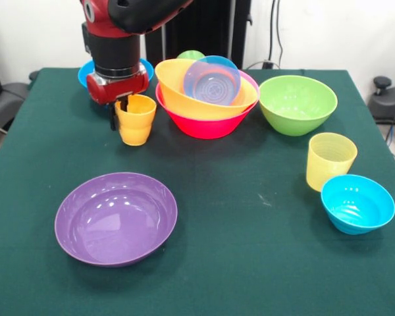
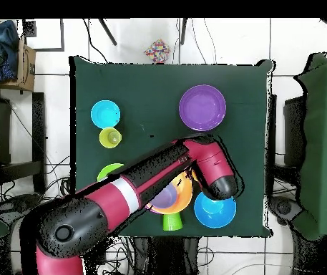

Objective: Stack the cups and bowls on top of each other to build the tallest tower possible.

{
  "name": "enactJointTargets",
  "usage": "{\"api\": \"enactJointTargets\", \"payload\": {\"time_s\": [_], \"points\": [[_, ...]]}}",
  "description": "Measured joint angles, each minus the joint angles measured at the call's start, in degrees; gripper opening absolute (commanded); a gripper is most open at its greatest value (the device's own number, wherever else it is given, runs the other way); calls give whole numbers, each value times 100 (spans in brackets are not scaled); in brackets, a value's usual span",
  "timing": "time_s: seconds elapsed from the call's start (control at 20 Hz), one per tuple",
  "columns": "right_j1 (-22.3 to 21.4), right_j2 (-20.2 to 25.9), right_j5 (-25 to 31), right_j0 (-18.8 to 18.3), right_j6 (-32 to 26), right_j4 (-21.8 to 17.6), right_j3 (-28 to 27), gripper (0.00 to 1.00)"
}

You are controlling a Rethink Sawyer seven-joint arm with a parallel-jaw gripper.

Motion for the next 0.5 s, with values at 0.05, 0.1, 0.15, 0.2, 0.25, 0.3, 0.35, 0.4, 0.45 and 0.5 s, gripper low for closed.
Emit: {"api": "enactJointTargets", "payload": {"time_s": [0.05,0.1,0.15,0.2,0.25,0.3,0.35,0.4,0.45,0.5], "points": [[-4,-6,-39,11,0,-45,0,0],[-6,-9,-61,17,0,-63,0,0],[-16,-19,-122,33,0,-113,-1,0],[-29,-31,-202,49,0,-170,0,0],[-38,-41,-255,60,0,-207,1,0],[-85,-95,-457,102,5,-351,1,0],[-101,-114,-519,114,7,-389,-1,0],[-126,-140,-603,130,16,-442,0,0],[-148,-160,-668,141,26,-480,1,0],[-201,-203,-803,163,52,-554,0,0]]}}
